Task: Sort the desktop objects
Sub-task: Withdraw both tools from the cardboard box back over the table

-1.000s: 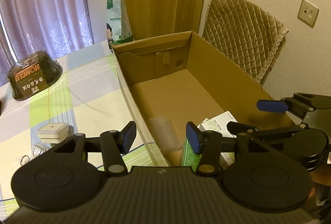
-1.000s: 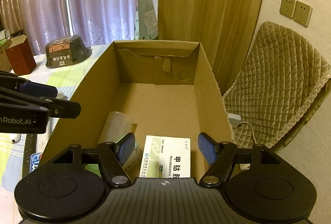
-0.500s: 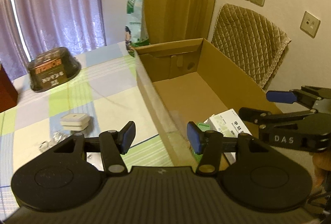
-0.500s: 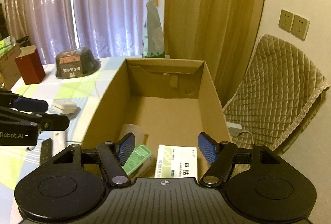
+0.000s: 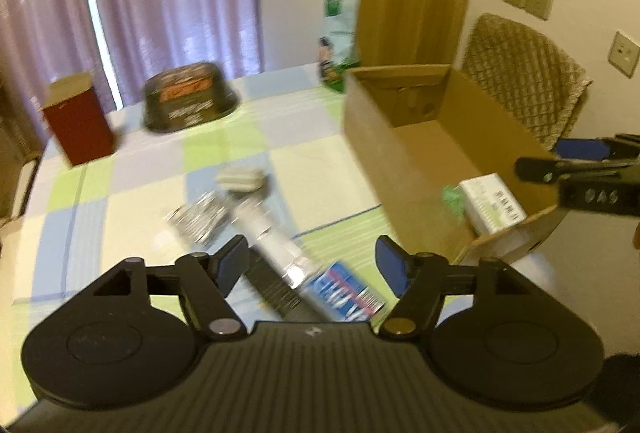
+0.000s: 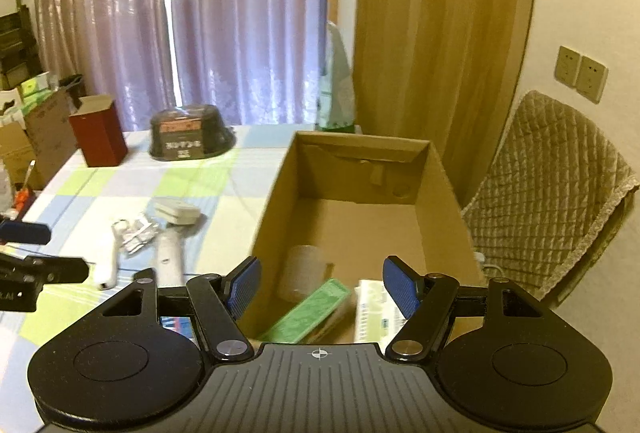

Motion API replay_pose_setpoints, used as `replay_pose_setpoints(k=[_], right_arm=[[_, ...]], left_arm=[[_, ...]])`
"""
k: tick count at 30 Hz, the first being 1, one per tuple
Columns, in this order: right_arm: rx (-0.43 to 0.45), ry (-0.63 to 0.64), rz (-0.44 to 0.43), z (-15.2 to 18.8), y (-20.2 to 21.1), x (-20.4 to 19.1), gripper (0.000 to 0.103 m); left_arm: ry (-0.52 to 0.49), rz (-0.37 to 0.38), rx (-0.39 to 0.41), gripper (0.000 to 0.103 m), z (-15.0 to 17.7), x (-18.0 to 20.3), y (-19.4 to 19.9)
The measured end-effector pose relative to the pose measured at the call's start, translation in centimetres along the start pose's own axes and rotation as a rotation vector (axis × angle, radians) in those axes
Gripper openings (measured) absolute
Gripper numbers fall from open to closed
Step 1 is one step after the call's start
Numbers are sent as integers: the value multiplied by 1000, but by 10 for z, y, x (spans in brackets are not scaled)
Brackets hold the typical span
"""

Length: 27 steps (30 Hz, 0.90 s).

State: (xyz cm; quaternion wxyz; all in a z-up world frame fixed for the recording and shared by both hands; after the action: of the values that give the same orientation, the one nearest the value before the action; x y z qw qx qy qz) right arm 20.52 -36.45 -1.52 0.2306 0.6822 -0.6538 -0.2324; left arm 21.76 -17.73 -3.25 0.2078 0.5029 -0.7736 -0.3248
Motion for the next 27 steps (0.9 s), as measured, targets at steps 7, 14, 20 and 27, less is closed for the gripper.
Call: replay_pose_setpoints(k=[7, 14, 20, 27], right_arm=[[-8, 5, -42, 12, 7, -29, 71], [10, 10, -73, 22, 21, -52, 103], [-23, 25, -121, 36, 29, -73, 103], [-79, 17, -151, 62, 32, -91, 103]], left_arm=[[61, -66, -27, 75, 38, -44, 28], [105, -95, -55, 80, 77, -60, 45], [158, -94, -75, 87, 106, -63, 54], [185, -111, -101, 101, 128, -63, 58]])
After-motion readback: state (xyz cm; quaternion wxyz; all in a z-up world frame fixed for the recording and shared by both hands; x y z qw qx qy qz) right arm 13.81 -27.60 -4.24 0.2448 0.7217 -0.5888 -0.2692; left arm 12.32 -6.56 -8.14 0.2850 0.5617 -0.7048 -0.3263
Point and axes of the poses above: each gripper's, at about its wrist camera, not at the fingertips, and y roughly against the way its jaws point, x to its right, z to its underside, the point moved 8 cm from there along -y, roughly the way its jaws point, and after that the axes turned 2 degrees about -z, right-handed, at the moved point
